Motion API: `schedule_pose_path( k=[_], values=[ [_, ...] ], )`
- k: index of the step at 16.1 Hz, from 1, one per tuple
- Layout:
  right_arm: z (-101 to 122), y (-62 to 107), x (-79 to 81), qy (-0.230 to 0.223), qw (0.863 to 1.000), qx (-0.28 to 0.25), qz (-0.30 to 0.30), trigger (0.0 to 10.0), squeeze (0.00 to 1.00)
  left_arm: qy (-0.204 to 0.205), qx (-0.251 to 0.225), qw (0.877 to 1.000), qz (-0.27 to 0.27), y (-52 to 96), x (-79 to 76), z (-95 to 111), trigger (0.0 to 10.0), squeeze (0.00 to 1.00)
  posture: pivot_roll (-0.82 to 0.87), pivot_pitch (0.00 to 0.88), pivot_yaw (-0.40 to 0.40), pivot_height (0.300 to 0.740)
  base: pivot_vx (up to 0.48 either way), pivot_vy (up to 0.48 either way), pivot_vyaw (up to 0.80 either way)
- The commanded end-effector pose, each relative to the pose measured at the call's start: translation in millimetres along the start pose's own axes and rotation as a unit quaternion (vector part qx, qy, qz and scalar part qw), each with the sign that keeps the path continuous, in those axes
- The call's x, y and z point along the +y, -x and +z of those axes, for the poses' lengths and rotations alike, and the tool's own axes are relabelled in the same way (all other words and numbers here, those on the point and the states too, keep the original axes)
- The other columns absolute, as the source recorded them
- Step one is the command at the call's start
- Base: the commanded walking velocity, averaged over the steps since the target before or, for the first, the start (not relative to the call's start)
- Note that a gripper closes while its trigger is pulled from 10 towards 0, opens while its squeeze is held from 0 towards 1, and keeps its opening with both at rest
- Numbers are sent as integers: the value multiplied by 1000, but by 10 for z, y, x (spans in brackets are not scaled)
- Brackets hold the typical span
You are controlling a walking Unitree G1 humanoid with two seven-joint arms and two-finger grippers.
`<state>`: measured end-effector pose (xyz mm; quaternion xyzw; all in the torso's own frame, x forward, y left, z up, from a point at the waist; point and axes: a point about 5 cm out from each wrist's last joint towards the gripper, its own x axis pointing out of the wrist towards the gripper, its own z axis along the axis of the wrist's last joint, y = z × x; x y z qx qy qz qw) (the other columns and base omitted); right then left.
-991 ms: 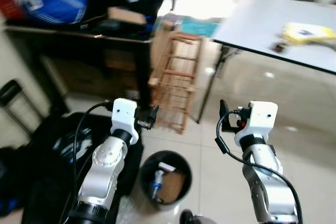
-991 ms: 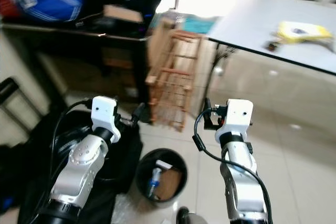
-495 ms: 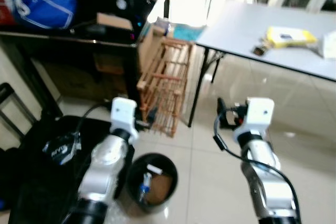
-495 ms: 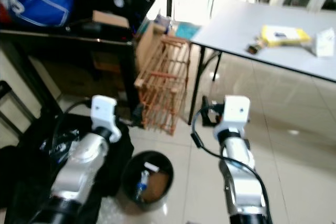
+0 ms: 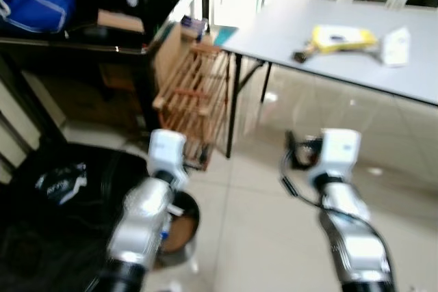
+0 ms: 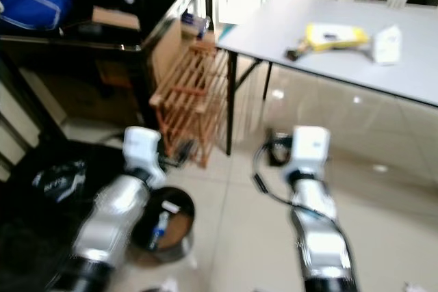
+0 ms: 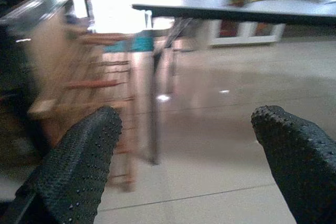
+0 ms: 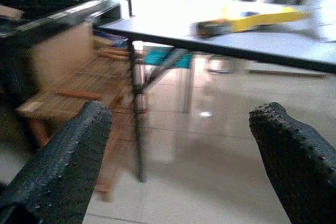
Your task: Picking trash to rubbish bin
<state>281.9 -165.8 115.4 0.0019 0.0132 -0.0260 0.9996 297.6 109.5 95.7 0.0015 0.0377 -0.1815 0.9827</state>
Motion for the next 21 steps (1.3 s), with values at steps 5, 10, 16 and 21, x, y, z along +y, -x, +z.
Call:
schedule_pose_path(
  k=[5, 10, 16, 21],
  values=[
    [47, -20, 54, 10, 1000, -10, 8, 10000, 0, -12, -3, 1000, 4, -32, 60, 30, 10000, 0, -69, 50, 14, 740, 0, -475, 0],
    [53, -26, 38, 15, 1000, -14, 0, 10000, 0, -16, -3, 1000, -6, -101, 13, 40, 10000, 0, -85, 42, 26, 740, 0, -472, 618],
    [32, -29, -33, 26, 1000, -13, -4, 10000, 0, -10, -3, 1000, -14, -144, -12, 36, 10000, 0, -103, 48, 54, 740, 0, -155, 147],
    [77, -46, -47, 31, 999, -20, -9, 10000, 0, -8, -8, 1000, -21, -175, -45, 44, 10000, 0, -110, 48, 52, 740, 212, 0, 0]
  ],
)
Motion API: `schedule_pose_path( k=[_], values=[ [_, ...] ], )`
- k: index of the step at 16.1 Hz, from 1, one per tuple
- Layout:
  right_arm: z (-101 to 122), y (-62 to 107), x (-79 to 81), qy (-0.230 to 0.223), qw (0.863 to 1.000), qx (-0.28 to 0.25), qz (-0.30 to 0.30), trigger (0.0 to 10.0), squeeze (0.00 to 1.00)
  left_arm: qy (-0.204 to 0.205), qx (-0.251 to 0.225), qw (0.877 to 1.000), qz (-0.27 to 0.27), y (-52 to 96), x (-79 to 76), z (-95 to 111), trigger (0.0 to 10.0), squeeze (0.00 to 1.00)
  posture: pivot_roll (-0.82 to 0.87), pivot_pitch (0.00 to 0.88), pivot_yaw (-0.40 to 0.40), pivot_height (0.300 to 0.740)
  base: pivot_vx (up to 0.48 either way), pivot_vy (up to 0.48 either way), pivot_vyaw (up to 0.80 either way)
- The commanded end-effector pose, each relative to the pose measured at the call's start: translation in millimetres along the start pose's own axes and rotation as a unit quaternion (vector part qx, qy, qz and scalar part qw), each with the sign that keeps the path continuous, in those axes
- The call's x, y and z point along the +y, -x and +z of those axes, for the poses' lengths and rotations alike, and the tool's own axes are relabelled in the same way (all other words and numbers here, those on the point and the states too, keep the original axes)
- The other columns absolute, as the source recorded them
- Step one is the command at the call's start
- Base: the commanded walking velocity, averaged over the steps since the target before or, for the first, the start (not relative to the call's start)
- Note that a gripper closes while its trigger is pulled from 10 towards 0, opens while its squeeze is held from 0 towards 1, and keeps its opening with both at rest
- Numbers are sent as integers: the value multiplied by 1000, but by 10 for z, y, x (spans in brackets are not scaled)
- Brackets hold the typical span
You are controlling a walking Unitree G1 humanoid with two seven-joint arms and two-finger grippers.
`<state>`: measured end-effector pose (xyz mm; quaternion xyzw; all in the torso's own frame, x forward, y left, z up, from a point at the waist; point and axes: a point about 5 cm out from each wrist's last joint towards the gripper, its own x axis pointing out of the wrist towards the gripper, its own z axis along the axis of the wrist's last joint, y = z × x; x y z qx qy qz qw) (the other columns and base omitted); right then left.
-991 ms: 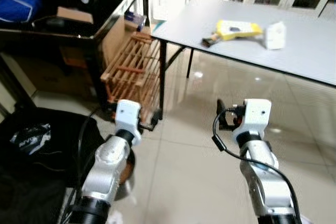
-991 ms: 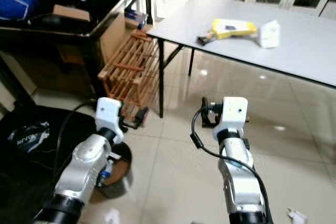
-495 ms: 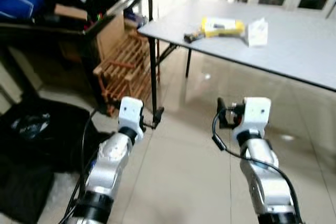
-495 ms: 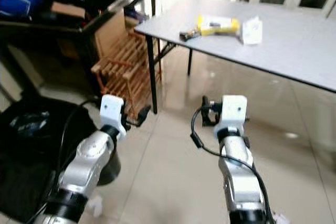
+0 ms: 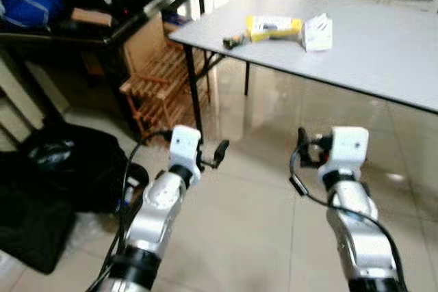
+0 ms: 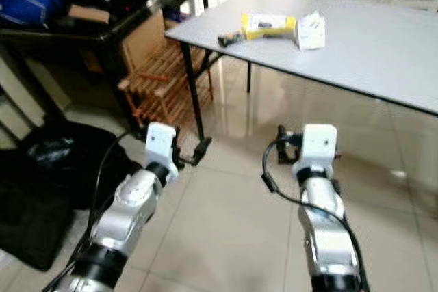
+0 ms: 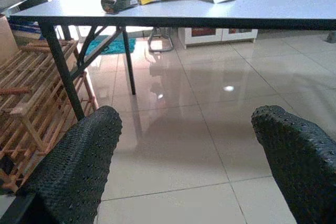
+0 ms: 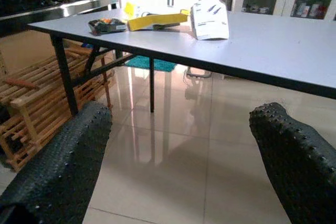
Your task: Picking trash to rubbish bin
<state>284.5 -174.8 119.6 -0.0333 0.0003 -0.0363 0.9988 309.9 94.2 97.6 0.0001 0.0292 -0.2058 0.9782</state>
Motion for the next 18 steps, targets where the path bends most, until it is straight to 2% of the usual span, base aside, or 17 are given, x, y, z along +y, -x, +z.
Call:
schedule_pose_path(
  k=[1, 5, 18],
  values=[
    [34, -16, 41, -3, 1000, -6, 1, 10000, 0, -7, 1, 1000, 3, -5, 52, 11, 10000, 0, -110, 46, 50, 740, 277, 0, 0],
    [17, -4, 80, -5, 1000, -5, 4, 10000, 0, -9, 0, 1000, 2, -14, 53, 6, 10000, 0, -109, 44, 52, 740, 340, 0, 0],
    [78, -39, 53, -10, 1000, -14, -13, 10000, 0, -18, -4, 1000, 0, -24, 66, 18, 10000, 0, -101, 40, 50, 740, 399, 0, 0]
  ],
)
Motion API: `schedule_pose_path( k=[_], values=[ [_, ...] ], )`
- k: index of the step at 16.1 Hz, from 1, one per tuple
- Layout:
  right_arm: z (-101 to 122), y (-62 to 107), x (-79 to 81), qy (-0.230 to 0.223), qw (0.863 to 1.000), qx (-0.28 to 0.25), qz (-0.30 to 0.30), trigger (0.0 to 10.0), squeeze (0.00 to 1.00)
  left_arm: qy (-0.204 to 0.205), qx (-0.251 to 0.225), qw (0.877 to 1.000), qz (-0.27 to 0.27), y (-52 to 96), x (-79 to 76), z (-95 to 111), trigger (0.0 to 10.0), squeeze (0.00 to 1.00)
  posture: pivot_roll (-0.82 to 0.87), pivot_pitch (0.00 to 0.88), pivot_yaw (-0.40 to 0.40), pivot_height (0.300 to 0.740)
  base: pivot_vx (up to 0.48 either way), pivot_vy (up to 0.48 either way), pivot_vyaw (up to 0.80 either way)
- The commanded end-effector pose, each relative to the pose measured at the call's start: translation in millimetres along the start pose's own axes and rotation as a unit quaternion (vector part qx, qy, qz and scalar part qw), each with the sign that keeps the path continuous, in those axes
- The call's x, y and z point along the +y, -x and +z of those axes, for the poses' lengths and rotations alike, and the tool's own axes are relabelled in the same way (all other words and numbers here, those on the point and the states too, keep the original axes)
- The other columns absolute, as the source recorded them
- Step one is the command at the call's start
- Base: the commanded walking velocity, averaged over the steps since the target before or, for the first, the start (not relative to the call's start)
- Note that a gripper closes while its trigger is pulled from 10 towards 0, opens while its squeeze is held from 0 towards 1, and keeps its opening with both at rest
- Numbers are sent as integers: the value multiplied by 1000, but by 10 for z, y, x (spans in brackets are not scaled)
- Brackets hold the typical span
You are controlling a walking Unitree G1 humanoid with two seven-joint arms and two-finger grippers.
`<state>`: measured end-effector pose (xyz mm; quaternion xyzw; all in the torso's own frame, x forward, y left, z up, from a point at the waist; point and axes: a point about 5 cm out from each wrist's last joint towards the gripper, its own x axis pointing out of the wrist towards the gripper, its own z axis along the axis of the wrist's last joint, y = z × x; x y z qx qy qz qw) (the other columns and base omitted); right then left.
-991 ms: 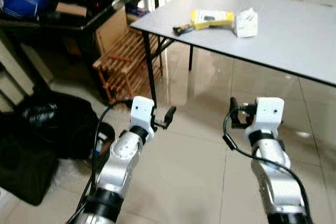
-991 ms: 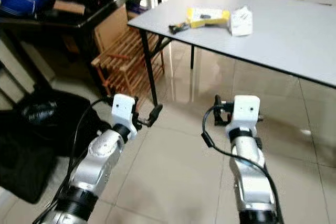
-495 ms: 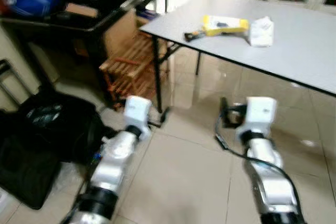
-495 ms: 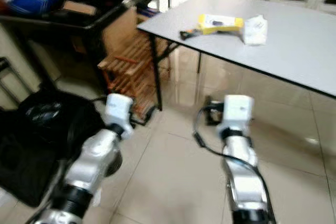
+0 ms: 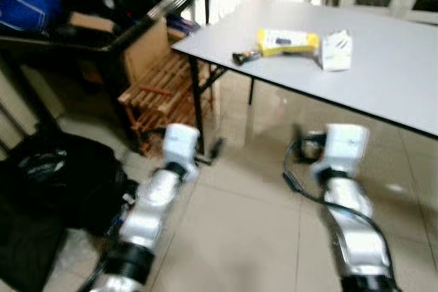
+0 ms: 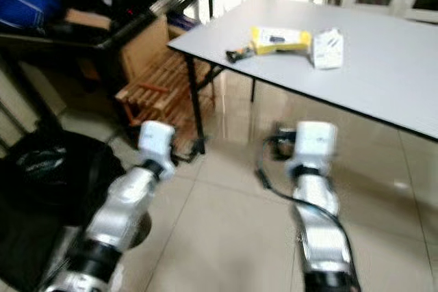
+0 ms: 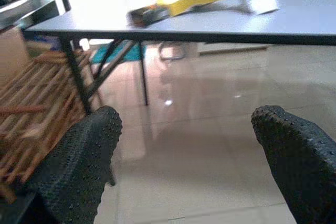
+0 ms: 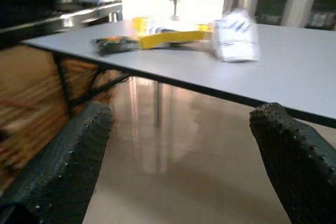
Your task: Picking trash to rubbish bin
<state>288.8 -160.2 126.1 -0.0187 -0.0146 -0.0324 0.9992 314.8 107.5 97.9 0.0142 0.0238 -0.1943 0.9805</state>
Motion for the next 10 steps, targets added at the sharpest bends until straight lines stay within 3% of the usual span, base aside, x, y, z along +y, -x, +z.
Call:
schedule_pose_path(
  k=[1, 5, 7, 10],
  values=[
    [6, -6, -92, 5, 1000, 0, -17, 10000, 0, -3, -2, 1000, -12, -32, -75, 16, 10000, 0, -101, 40, 50, 740, 431, 0, 0],
    [35, -23, -109, 8, 1000, -5, -25, 10000, 0, -9, -6, 1000, -13, -40, -74, 29, 10000, 0, -101, 38, 49, 740, 443, 0, 0],
    [43, -29, -120, 8, 1000, -6, -29, 10000, 0, -15, -11, 1000, -2, -75, -1, 77, 10000, 0, -101, 38, 49, 740, 450, 0, 0],
    [42, -30, -121, 8, 999, -5, -32, 10000, 0, -15, -18, 1000, 14, -124, 100, 151, 10000, 0, -101, 38, 49, 740, 454, 0, -635]
  ],
)
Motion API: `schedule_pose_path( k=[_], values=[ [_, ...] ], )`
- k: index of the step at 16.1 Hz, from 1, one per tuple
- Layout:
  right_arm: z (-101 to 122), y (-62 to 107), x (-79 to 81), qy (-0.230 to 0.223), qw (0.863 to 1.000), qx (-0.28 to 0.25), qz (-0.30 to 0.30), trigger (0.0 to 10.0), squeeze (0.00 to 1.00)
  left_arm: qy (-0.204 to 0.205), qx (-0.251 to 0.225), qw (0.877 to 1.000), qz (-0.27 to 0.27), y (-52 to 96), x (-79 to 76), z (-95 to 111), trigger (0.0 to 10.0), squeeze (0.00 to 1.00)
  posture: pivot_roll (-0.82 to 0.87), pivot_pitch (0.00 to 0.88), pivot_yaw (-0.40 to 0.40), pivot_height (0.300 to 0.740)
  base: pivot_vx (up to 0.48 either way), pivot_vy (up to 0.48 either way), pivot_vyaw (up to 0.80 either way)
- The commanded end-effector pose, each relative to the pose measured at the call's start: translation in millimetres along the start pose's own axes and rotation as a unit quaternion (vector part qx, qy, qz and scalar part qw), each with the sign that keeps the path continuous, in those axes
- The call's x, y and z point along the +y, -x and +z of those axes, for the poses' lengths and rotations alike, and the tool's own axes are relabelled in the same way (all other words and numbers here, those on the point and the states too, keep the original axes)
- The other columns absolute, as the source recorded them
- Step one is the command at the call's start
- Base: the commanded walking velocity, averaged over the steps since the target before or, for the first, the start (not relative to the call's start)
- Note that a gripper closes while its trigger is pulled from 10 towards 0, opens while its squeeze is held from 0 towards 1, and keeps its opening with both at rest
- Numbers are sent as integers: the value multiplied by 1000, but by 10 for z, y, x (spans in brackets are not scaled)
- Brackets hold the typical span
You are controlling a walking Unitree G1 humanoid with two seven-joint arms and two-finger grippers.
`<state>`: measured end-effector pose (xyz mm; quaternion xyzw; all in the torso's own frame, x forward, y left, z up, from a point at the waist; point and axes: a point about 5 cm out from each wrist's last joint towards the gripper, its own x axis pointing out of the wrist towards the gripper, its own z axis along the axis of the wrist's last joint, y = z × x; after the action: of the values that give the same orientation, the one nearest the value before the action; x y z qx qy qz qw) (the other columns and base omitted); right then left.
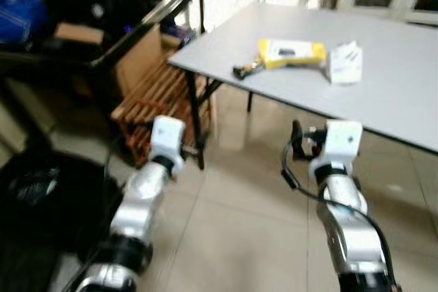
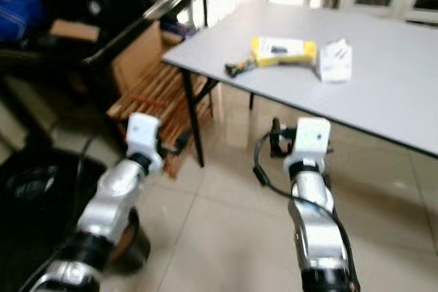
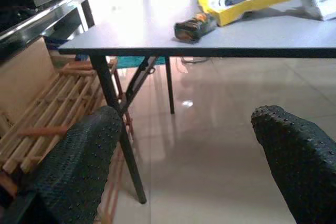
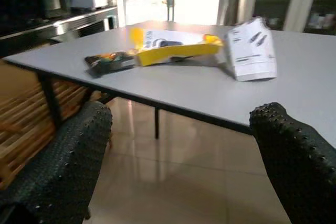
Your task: Picking trash to rubbish bin
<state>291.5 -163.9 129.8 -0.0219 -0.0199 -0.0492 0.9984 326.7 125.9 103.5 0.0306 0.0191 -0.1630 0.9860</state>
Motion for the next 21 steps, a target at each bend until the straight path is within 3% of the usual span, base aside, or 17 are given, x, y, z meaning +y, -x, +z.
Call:
schedule_pose_path(
  k=[1, 6, 14, 21],
  values=[
    [8, -6, -80, 4, 1000, 0, -14, 10000, 0, 1, -21, 1000, -18, -82, -116, 112, 10000, 0, -106, 35, 51, 740, 450, 0, -756],
    [-2, -3, -67, 1, 1000, 1, -13, 10000, 0, 6, -31, 999, -14, -96, -139, 138, 10000, 0, -105, 36, 52, 740, 464, 0, -793],
    [-7, -10, -13, 7, 1000, 0, 3, 10000, 0, 7, -32, 999, -10, -90, -132, 138, 10000, 0, -103, 36, 52, 740, 450, 0, 0],
    [-22, 29, 163, 6, 998, 4, 63, 10000, 0, 5, -32, 999, -10, -89, -133, 139, 10000, 0, -99, 42, 52, 740, 424, 0, 0]
  ],
)
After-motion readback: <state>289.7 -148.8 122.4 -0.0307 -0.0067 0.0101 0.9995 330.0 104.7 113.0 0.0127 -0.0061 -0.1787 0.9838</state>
